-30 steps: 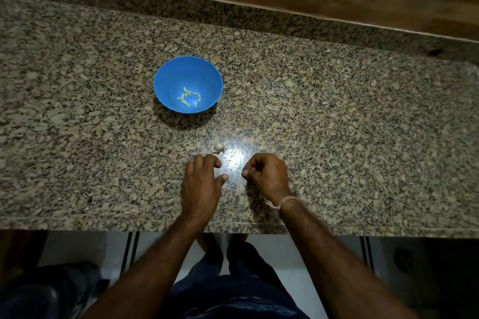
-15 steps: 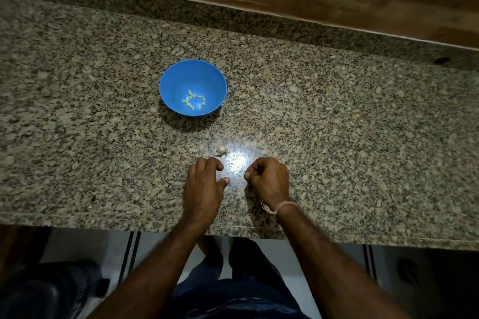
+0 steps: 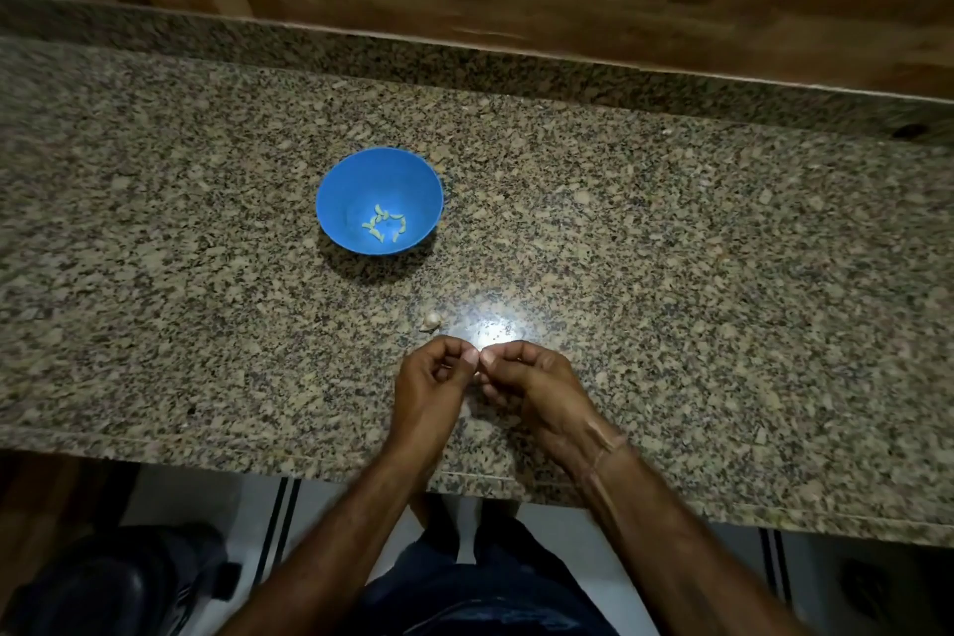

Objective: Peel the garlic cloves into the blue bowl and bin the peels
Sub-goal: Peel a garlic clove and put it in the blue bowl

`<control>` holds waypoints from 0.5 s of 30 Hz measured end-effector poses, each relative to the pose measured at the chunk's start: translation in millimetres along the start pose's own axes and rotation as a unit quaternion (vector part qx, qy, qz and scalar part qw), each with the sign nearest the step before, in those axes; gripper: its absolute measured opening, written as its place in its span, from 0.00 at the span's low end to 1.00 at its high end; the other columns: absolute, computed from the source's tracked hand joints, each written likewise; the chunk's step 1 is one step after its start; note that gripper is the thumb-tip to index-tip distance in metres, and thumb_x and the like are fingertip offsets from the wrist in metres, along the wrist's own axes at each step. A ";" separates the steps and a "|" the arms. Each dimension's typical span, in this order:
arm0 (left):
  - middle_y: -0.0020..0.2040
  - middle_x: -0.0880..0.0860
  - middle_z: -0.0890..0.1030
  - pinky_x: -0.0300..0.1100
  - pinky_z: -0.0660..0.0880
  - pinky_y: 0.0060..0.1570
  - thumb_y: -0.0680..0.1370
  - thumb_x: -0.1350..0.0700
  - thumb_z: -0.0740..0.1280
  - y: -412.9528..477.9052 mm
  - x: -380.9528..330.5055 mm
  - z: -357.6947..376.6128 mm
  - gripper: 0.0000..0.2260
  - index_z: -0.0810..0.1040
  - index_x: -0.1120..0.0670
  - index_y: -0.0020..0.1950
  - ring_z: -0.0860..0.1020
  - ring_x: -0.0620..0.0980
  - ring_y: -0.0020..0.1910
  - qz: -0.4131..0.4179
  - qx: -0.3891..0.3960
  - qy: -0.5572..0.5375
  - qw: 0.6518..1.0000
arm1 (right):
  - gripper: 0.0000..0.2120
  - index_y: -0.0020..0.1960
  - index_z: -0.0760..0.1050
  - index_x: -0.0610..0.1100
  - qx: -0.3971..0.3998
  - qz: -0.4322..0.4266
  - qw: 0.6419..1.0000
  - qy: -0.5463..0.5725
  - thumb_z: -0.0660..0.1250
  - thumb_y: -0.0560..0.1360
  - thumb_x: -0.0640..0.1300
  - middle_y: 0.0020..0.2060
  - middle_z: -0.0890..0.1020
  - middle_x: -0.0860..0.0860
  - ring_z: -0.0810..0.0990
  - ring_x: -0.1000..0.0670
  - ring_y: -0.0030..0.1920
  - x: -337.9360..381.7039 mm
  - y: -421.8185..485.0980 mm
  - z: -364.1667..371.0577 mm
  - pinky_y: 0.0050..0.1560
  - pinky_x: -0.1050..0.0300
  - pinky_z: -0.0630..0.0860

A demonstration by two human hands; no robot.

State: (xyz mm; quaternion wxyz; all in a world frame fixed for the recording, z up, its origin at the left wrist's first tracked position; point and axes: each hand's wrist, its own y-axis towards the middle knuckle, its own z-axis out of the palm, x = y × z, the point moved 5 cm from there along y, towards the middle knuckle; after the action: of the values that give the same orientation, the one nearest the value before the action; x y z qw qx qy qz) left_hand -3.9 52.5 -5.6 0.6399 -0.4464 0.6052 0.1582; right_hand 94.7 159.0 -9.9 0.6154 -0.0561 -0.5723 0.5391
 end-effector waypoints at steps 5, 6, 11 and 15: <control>0.43 0.51 0.85 0.47 0.81 0.42 0.84 0.55 0.65 -3.0 -12.1 10.1 0.07 0.80 0.53 0.49 0.84 0.51 0.43 0.031 0.003 0.075 0.997 | 0.05 0.53 0.82 0.34 0.017 -0.033 0.999 -0.002 0.72 0.77 0.32 0.41 0.86 0.41 0.84 0.49 0.39 3.4 -7.0 -5.7 0.43 0.56 0.83; 0.43 0.51 0.84 0.46 0.81 0.42 0.84 0.55 0.65 -4.1 -14.2 11.7 0.07 0.80 0.54 0.49 0.84 0.51 0.43 0.030 0.003 0.081 0.996 | 0.05 0.53 0.83 0.34 0.016 -0.044 0.999 -0.011 0.73 0.77 0.33 0.41 0.86 0.40 0.84 0.48 0.39 5.5 -7.9 -6.9 0.45 0.53 0.84; 0.43 0.57 0.84 0.52 0.80 0.43 0.84 0.54 0.65 -3.9 -12.2 18.6 0.09 0.81 0.55 0.49 0.82 0.55 0.42 -0.003 0.011 0.080 0.997 | 0.01 0.48 0.85 0.39 0.005 -0.156 0.975 -0.155 0.75 0.77 0.37 0.41 0.88 0.46 0.86 0.48 0.43 24.0 -10.2 -15.2 0.47 0.54 0.83; 0.36 0.57 0.75 0.44 0.67 0.34 0.85 0.57 0.62 -12.9 -10.6 26.2 0.10 0.79 0.60 0.48 0.70 0.52 0.34 -0.084 0.027 -0.008 0.996 | 0.04 0.44 0.84 0.45 -0.027 -0.333 0.866 -0.372 0.74 0.77 0.38 0.37 0.85 0.54 0.83 0.55 0.39 38.6 -14.6 -9.3 0.41 0.59 0.80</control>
State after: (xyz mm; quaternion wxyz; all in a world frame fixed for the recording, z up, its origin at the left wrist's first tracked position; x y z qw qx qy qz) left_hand 20.0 68.9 5.6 0.6680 -0.4767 0.5641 0.0907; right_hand 101.5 186.2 21.8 0.4976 0.3257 -0.7582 0.2674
